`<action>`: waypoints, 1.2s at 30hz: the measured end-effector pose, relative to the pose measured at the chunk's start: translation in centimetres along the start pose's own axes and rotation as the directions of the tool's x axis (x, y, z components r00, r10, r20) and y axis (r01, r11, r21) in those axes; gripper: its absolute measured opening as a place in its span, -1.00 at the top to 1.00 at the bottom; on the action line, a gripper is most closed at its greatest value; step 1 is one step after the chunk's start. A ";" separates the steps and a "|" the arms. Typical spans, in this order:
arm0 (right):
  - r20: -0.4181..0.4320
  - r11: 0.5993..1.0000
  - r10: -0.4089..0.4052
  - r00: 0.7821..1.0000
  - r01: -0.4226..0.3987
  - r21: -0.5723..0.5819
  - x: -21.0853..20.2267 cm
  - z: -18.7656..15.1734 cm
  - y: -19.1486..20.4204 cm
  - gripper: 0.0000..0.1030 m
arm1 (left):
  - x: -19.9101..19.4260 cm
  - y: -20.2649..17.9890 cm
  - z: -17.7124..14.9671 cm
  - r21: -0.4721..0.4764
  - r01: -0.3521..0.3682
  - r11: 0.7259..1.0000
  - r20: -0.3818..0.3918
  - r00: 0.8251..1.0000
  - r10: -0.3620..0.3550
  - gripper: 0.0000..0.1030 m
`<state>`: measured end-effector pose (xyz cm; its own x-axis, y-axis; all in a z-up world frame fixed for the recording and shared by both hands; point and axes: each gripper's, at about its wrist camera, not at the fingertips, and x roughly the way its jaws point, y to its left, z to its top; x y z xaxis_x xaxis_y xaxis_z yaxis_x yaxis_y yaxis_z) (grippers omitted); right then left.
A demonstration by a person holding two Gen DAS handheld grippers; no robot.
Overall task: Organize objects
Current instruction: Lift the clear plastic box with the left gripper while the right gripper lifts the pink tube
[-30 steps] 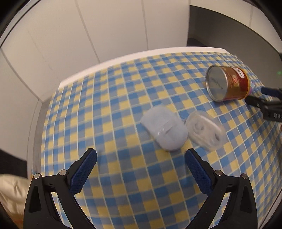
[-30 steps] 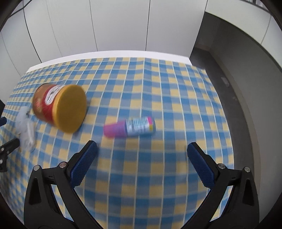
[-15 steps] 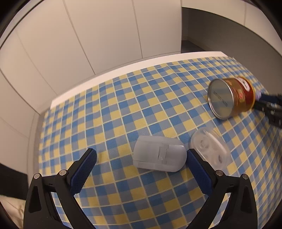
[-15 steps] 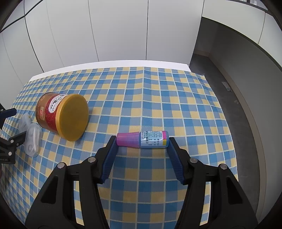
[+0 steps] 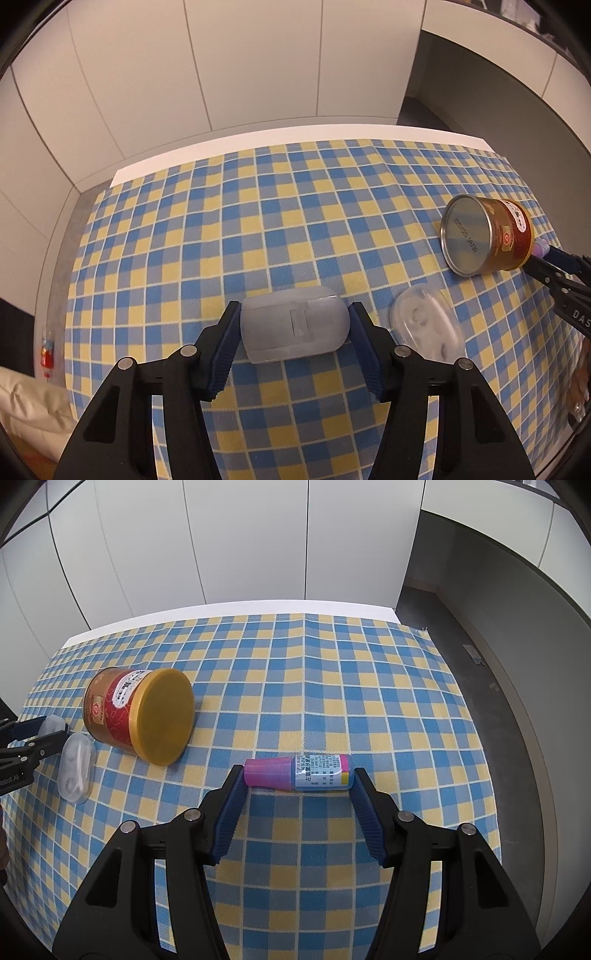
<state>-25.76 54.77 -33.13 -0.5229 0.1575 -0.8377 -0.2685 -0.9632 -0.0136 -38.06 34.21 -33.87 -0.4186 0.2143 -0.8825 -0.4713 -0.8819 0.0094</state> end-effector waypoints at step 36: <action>0.088 0.997 -0.050 0.995 0.055 -0.046 -19.0 9.9 3.5 -0.16 | -21.3 4.1 5.3 -0.139 -0.167 0.976 0.125 0.975 0.185 -0.13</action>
<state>-24.76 50.55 -11.83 -0.5781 0.2244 -0.7845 -0.2591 -0.9622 -0.0842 -35.15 28.25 -12.54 -0.5923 0.0984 -0.7997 -0.2818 -0.9551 0.0912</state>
